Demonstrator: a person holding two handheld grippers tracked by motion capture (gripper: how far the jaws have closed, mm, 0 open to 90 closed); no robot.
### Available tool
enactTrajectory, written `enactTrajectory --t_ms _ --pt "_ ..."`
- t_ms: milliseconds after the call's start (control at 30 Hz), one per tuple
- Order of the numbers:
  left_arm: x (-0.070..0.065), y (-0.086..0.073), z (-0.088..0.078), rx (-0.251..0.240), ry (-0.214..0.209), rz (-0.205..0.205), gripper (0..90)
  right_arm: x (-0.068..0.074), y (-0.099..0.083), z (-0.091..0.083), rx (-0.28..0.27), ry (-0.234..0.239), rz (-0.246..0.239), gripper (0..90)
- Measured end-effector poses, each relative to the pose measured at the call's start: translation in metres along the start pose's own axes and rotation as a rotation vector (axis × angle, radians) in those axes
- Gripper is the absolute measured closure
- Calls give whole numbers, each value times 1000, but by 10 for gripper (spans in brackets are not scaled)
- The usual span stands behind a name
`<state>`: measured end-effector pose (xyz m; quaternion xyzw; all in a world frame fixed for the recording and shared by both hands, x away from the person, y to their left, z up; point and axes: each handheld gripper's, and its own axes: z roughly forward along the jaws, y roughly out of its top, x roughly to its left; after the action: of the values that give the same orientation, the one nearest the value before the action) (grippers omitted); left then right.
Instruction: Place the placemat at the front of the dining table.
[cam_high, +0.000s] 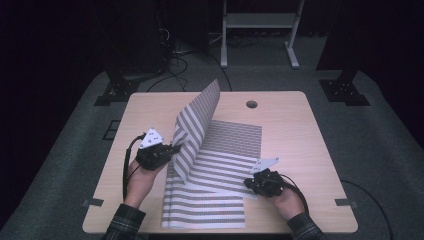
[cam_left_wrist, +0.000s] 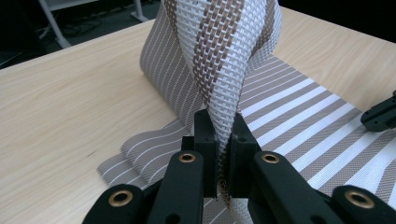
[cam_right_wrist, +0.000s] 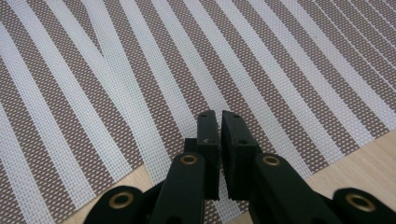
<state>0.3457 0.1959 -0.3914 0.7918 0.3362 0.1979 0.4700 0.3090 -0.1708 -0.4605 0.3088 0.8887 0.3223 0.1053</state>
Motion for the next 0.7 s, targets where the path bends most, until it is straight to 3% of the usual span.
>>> enactTrajectory --t_ms 700 --pt "23 -26 -19 55 87 -66 834 1 0 5 35 -9 -26 858"
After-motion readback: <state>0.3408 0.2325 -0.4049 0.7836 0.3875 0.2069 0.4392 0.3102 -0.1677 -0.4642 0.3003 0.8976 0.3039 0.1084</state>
